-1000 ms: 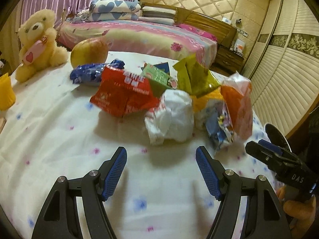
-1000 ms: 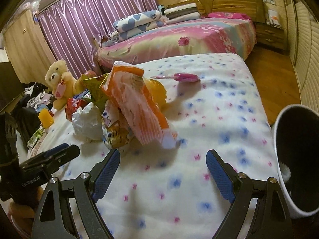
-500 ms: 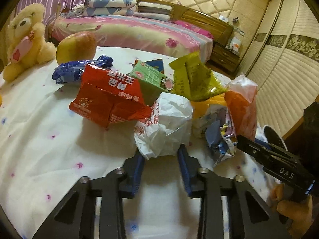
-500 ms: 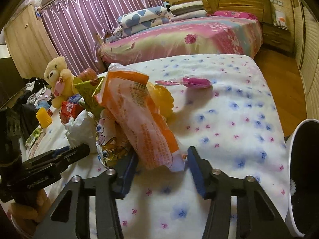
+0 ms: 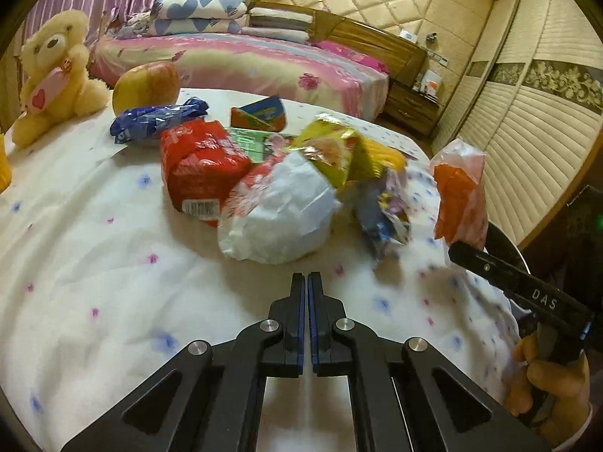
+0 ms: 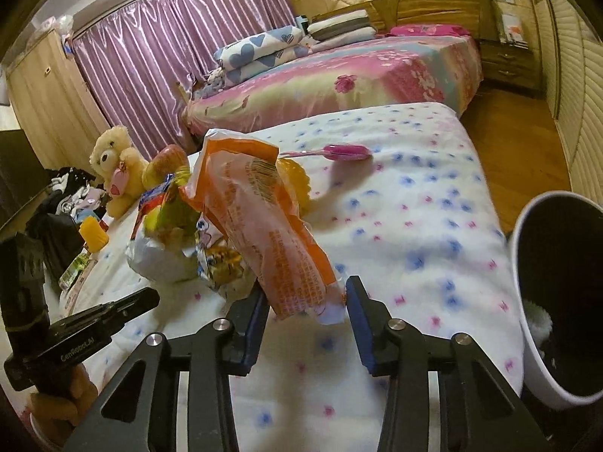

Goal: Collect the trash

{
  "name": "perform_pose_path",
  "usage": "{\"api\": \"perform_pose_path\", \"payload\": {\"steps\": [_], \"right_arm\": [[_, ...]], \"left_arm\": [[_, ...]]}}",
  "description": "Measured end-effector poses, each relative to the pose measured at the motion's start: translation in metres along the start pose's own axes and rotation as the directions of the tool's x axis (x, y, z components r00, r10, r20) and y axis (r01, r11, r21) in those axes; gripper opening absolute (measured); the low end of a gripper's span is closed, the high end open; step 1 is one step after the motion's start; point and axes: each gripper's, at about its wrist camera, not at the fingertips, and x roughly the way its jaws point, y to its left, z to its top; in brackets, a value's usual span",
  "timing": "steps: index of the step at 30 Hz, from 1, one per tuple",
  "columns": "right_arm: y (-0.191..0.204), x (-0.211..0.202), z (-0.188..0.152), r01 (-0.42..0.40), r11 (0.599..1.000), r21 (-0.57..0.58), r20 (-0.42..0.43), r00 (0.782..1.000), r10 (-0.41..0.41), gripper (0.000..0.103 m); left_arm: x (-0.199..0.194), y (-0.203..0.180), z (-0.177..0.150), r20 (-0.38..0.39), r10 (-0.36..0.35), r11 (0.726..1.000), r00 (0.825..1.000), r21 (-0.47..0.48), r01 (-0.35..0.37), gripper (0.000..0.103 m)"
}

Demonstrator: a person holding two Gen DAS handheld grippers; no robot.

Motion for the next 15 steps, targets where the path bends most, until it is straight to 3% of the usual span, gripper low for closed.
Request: {"api": "perform_pose_path", "payload": {"steps": [7,10,12,13,15], "right_arm": [[-0.010,-0.021,-0.011,0.008,0.999,0.036,0.020,1.000,-0.009,0.040],[-0.013,-0.029,-0.014,0.013,0.999,0.046,0.030,0.999,-0.014,0.040],[-0.014,-0.032,-0.016,0.012,0.999,0.051,0.034,0.999,-0.014,0.040],[-0.014,-0.033,-0.017,0.011,0.998,0.054,0.035,0.999,-0.013,0.040],[-0.014,-0.033,-0.018,0.010,0.998,0.060,0.037,0.999,-0.012,0.040]], "left_arm": [[-0.013,-0.007,-0.004,0.020,-0.015,0.999,1.000,0.030,0.014,0.000],[-0.016,-0.005,-0.006,0.029,0.015,0.999,0.999,0.042,-0.016,0.017],[-0.021,-0.006,-0.010,0.045,0.047,0.998,0.998,0.042,-0.048,0.037],[-0.024,-0.005,-0.011,0.052,0.059,0.997,0.997,0.042,-0.061,0.041],[-0.025,-0.005,-0.011,0.060,0.091,0.995,0.994,0.038,-0.094,0.058]]}}
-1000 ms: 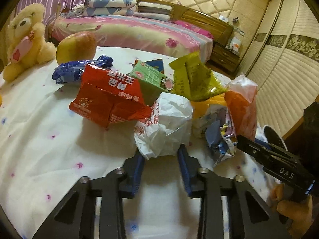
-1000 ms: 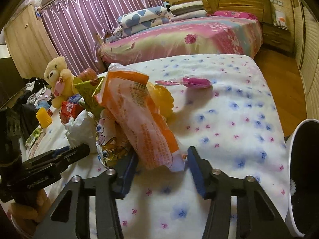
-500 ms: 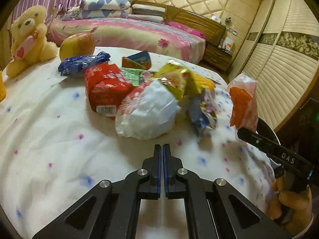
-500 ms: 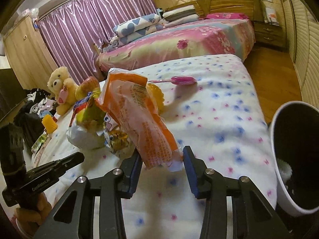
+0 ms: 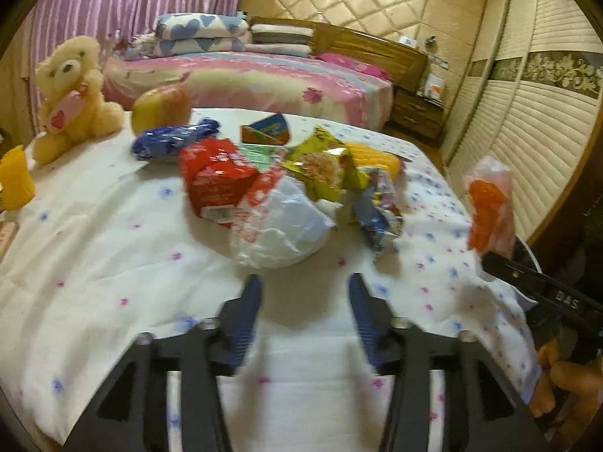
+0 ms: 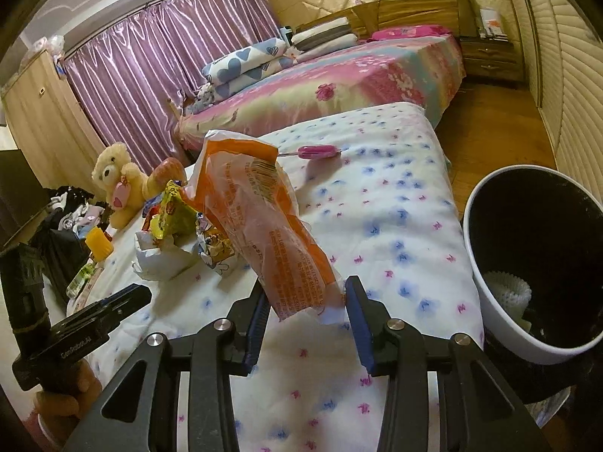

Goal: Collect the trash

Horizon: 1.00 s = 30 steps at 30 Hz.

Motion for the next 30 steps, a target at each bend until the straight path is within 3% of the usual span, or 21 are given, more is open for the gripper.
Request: {"api": "perform_pose_path", "payload": {"steps": [5,7,8,11,22,30], "right_arm": [[0.000,0.005,-0.003,-0.006,1.000,0.015,-0.011,1.000,0.006,0.040],[-0.001,0.005,-0.004,-0.007,1.000,0.019,-0.012,1.000,0.007,0.040],[-0.001,0.005,-0.004,-0.005,1.000,0.018,-0.012,1.000,0.005,0.040],[-0.002,0.005,-0.005,-0.002,1.000,0.020,-0.014,1.000,0.003,0.040],[-0.012,-0.010,-0.010,-0.003,0.999,0.046,0.013,1.000,0.002,0.040],[-0.032,-0.031,-0.014,0.021,0.996,0.087,0.044,0.999,-0.025,0.040]], "left_arm": [[0.019,0.001,0.014,-0.003,0.044,0.999,0.999,-0.019,-0.044,0.063],[0.027,-0.001,0.020,0.007,0.045,0.999,0.999,-0.013,-0.045,0.054],[0.030,-0.002,0.021,0.004,0.037,0.999,0.999,-0.010,-0.037,0.034],[0.033,-0.003,0.020,-0.001,0.005,1.000,1.000,-0.002,-0.005,0.030],[-0.002,-0.009,-0.001,0.006,-0.077,0.997,0.997,0.000,0.077,0.028],[-0.023,-0.047,-0.005,0.012,-0.175,0.982,0.984,0.074,0.174,0.028]]}}
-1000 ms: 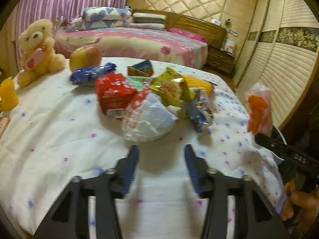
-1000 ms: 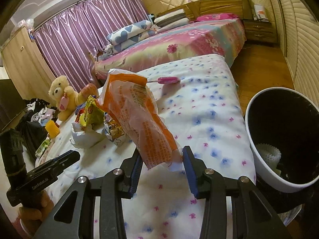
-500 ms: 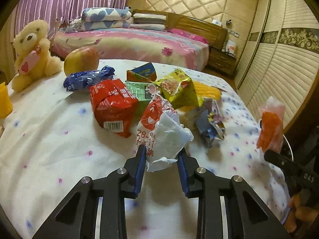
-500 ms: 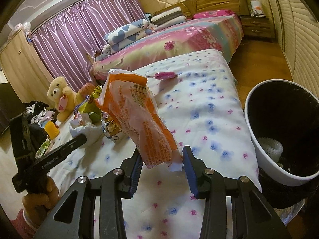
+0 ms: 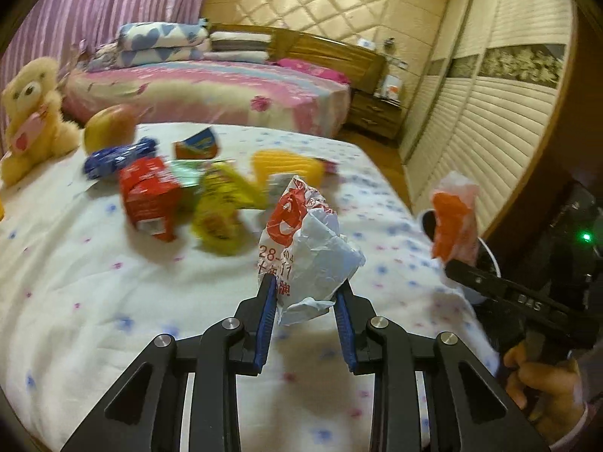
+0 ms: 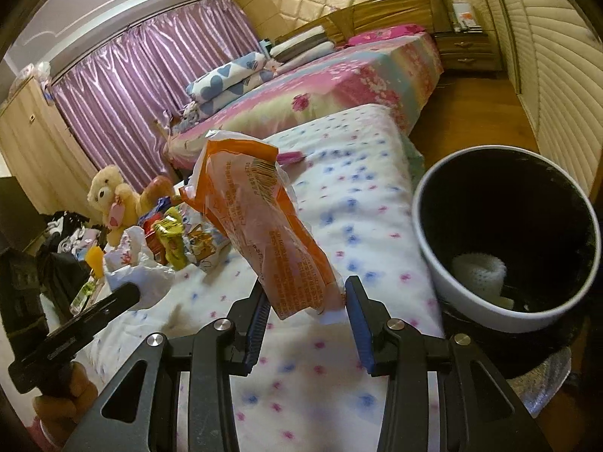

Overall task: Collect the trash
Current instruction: 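Carry the white bag and orange wrapper over the trash bin with both tools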

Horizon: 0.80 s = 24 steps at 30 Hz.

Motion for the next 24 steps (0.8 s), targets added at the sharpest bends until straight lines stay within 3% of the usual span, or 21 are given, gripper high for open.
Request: {"api": "perform_pose_path", "payload": {"steps": [9,24], "right_arm": [[-0.033,-0.022,-0.002,0.058,0.997,0.057,0.028,0.998,-0.059,0.040],[-0.077,-0.041,-0.003,0.136,0.981,0.135,0.043,0.989,-0.143,0.040]], "left_arm": [[0.023,-0.036,0.001,-0.045,-0.073,0.995,0.996,0.059,0.075,0.028],[0.077,-0.073,0.017,-0.105,-0.125,0.983,0.987,0.122,0.138,0.028]]}}
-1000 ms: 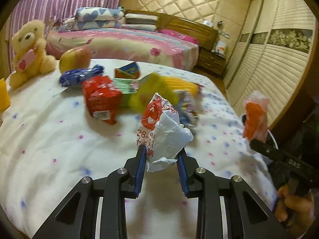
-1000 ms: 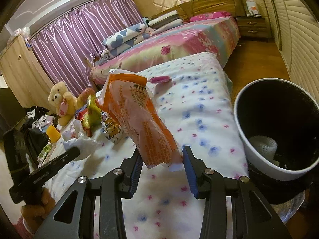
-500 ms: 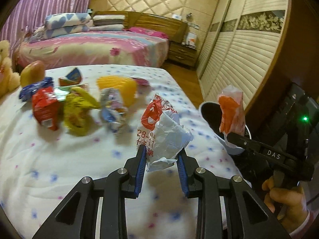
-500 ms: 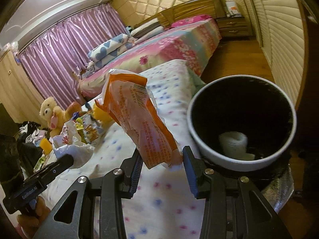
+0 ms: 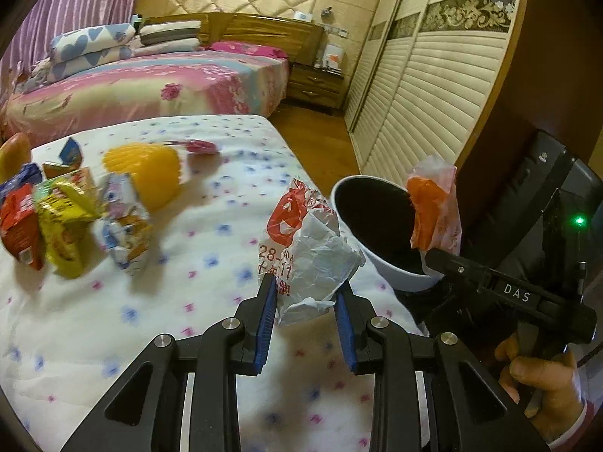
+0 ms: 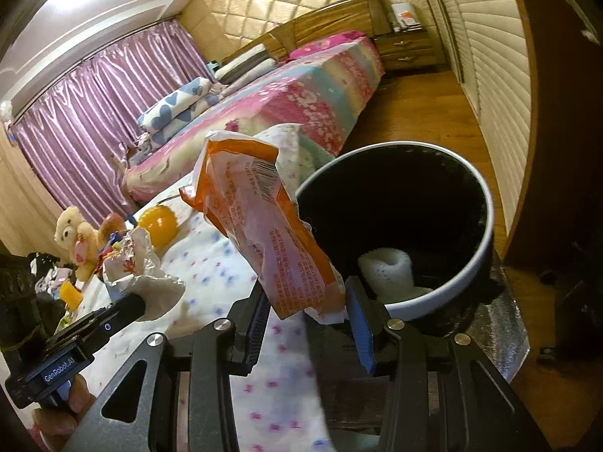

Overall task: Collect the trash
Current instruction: 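Carry the white bag and orange wrapper over the trash bin with both tools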

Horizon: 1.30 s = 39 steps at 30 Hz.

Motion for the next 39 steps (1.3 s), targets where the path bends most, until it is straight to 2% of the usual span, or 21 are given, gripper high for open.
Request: {"api": "perform_pose_path", "payload": {"steps": [7,22,39], "right_arm": [[-0.017,0.000,0.003,0.040,0.999,0.026,-0.002,0.999,-0.040,0.040],[-0.045,0.006,0.023,0.099,0.994,0.056,-0.017,0.995,-0.098,0.041],[-0.059,0.011,0.036,0.110,0.991,0.076,-0.045,0.993,-0.107,0.044]], "left_arm": [[0.033,-0.018,0.012,-0.017,-0.013,1.000,1.000,0.023,0.013,0.028],[0.078,-0.048,0.038,-0.025,-0.036,0.998,0.999,0.058,0.037,0.029],[0.111,-0.070,0.052,-0.055,-0.048,0.996,0.997,0.071,0.052,0.033]]}}
